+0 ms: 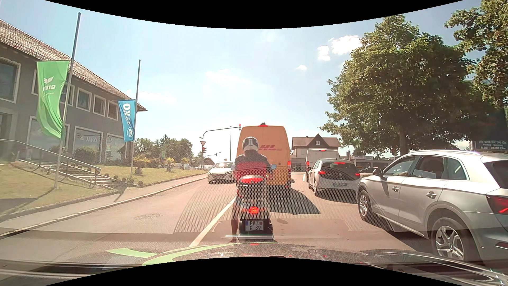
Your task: Follow the waypoints while adhering to traffic rules and regulations
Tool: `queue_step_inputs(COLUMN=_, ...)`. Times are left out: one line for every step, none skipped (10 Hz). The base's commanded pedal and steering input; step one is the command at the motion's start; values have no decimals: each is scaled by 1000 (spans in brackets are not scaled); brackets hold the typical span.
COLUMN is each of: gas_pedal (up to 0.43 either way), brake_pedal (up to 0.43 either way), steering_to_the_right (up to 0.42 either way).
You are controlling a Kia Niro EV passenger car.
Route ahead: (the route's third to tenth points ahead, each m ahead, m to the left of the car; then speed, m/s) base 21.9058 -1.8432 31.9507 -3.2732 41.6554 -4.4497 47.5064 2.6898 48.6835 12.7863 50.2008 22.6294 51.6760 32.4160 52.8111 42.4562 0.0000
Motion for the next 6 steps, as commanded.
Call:
queue_step_inputs(gas_pedal=0, brake_pedal=250, steering_to_the_right=20)
queue_step_inputs(gas_pedal=0, brake_pedal=250, steering_to_the_right=20)
queue_step_inputs(gas_pedal=0, brake_pedal=250, steering_to_the_right=20)
queue_step_inputs(gas_pedal=0, brake_pedal=250, steering_to_the_right=20)
queue_step_inputs(gas_pedal=0, brake_pedal=250, steering_to_the_right=20)
queue_step_inputs(gas_pedal=0, brake_pedal=250, steering_to_the_right=20)
